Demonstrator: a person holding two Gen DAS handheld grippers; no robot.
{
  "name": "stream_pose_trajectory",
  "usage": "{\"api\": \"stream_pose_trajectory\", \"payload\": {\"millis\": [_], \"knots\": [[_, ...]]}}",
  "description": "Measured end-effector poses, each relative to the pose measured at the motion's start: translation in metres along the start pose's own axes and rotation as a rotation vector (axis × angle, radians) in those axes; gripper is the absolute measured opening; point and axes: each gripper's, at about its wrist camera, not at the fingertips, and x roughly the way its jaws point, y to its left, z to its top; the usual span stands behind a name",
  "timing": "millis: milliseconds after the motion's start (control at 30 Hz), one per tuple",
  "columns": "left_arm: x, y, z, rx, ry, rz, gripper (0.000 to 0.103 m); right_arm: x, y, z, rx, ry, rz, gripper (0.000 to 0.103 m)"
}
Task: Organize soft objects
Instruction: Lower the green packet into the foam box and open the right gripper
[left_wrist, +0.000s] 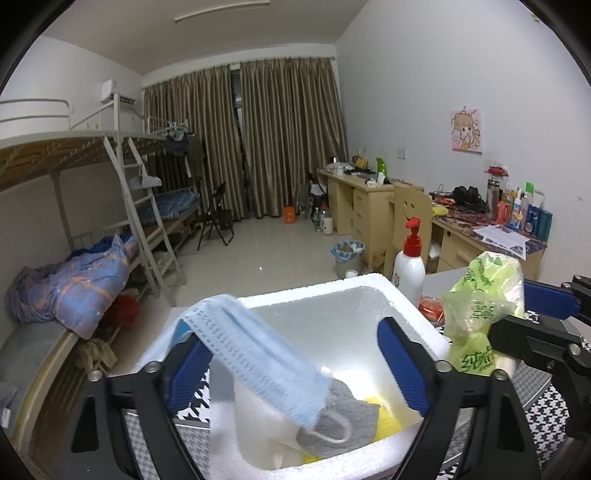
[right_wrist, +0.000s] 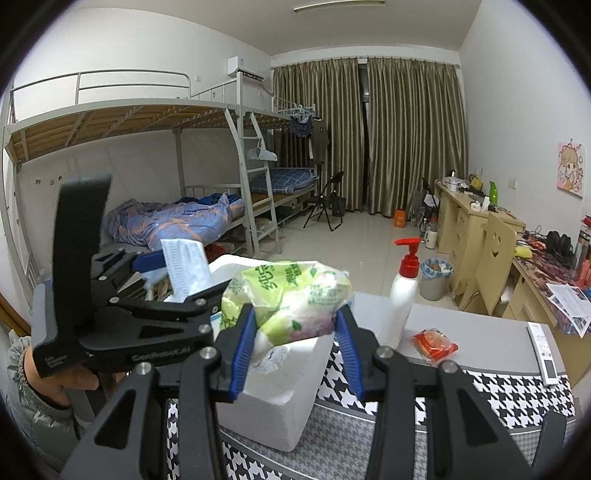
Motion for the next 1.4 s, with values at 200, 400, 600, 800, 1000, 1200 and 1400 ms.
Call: {"api": "stream_pose_trajectory", "payload": {"millis": [200,400,600,800,1000,1200,1400], "knots": [[0.000,-0.002,0.002,0.035,0.023,-0.131,0.096,-0.001,-0.002,-0.002,0.013,-0.004,-0.011,0.048],[-0.007,0.005,0.002,0.024,0.001,-0.200,0.096,0.003,0.001,-0.001,0.011,0.005,-0.016,0.048],[-0.013,0.000,-0.002,0.089,-0.016,-0.217,0.096,0.008,0.002,-0.001,0.007,0.012,-0.017,0.048],[-0.015,0.005,-0.007,0.095,-0.016,-0.249,0.097,0.009,0.001,0.002,0.000,0.010,-0.023,0.048],[-0.019,0.009,-0.010,0.120,-0.040,-0.270,0.097,0.011,0.000,0.005,0.000,0.014,-0.030,0.048],[-0.023,0.009,-0.016,0.152,-0.040,-0.317,0.097,0.014,0.005,0.009,-0.018,0.017,-0.007,0.048],[-0.021,0.012,-0.016,0.140,-0.036,-0.309,0.097,0.022,0.012,0.012,-0.034,0.039,0.013,0.048]]}}
